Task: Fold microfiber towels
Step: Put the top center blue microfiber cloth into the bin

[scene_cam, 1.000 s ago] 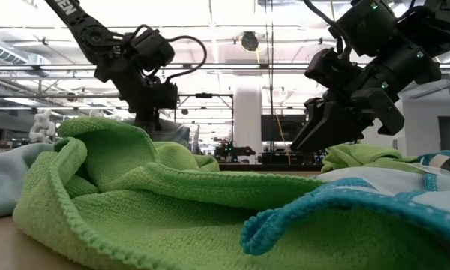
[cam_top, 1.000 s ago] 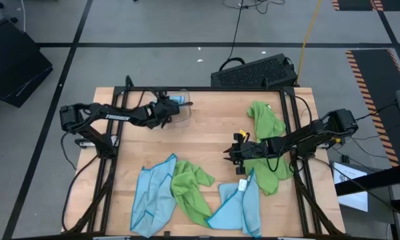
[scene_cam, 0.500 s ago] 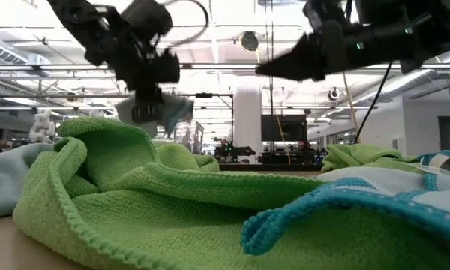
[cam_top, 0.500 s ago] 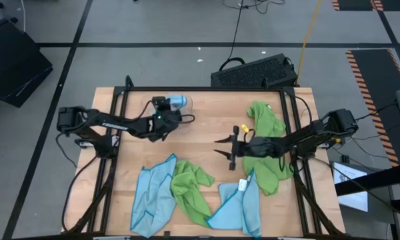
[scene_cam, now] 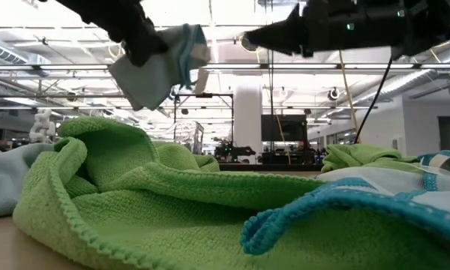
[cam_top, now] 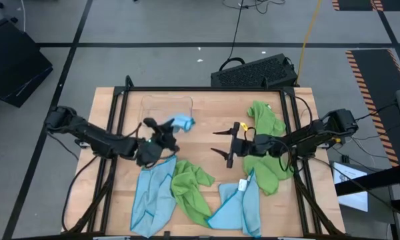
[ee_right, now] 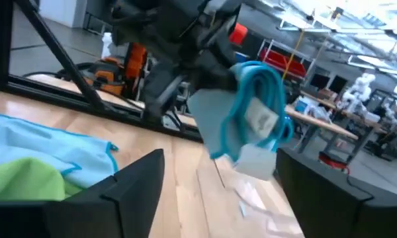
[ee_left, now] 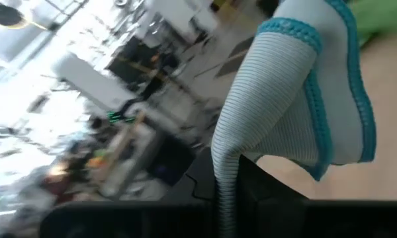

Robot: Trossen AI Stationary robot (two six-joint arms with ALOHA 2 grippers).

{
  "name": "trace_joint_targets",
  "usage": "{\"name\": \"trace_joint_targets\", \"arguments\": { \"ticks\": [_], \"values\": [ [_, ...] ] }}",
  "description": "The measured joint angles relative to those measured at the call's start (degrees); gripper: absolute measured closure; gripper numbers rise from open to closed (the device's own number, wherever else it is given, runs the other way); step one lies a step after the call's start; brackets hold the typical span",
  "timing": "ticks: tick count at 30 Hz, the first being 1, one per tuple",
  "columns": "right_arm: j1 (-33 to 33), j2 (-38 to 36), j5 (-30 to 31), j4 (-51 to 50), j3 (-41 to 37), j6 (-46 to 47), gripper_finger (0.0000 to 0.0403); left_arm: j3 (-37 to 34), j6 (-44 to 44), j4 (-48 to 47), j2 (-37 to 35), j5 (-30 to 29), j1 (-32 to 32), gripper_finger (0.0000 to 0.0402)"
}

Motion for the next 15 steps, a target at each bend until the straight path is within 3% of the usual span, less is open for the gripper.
{"name": "trace_joint_targets", "arguments": {
  "ticks": [4, 15],
  "values": [
    [2.55, 0.21, 0.28, -7.24, 4.82, -3.57, 0.0108, -0.07, -9.11, -1.65, 2.49, 0.75, -3.18, 0.0386],
    [6.62, 7.54, -0.08, -15.56, 15.79, -5.38, 0.0086, -0.04, -14.91, 1.20, 4.87, 3.43, -6.09, 0.0387]
  ]
}}
